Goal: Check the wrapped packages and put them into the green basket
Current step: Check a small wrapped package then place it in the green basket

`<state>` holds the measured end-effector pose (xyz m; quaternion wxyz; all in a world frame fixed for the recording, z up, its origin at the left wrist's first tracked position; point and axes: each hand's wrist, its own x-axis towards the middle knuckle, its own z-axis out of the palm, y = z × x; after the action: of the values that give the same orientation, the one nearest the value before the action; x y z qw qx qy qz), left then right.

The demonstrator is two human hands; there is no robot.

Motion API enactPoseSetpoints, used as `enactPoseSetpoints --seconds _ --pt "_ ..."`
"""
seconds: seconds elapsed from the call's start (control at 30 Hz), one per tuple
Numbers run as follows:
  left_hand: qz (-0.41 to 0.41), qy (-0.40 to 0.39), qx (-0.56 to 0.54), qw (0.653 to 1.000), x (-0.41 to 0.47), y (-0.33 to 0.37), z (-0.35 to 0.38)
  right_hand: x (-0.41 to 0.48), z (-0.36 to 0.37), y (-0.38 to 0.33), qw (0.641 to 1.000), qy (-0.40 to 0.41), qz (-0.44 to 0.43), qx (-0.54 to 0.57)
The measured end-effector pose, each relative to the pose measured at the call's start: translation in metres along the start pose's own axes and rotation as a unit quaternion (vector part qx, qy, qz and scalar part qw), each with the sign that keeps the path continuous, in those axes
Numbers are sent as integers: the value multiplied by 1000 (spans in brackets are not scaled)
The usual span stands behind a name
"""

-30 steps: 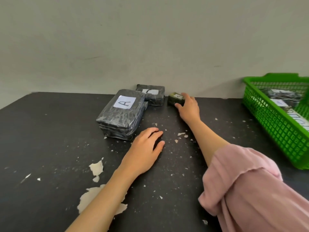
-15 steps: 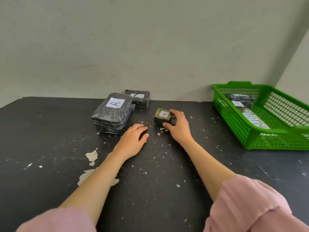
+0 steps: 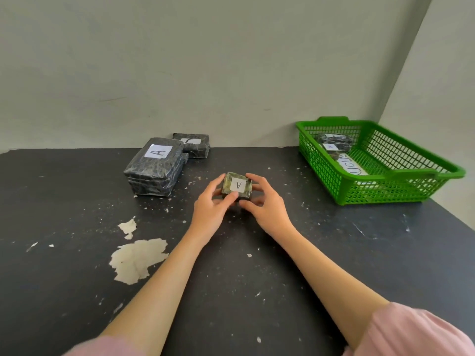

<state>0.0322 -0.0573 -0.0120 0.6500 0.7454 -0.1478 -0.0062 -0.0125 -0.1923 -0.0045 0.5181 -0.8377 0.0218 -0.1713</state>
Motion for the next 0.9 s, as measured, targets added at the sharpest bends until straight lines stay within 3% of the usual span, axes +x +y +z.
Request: enactPoseSetpoints --seconds 0.33,0.9 --pt "0 -1 -17 1000 -4 1 -3 -4 -4 2 994 7 16 107" --pt "21 6 25 999 -6 0 -5 -2 -5 4 992 1 31 123"
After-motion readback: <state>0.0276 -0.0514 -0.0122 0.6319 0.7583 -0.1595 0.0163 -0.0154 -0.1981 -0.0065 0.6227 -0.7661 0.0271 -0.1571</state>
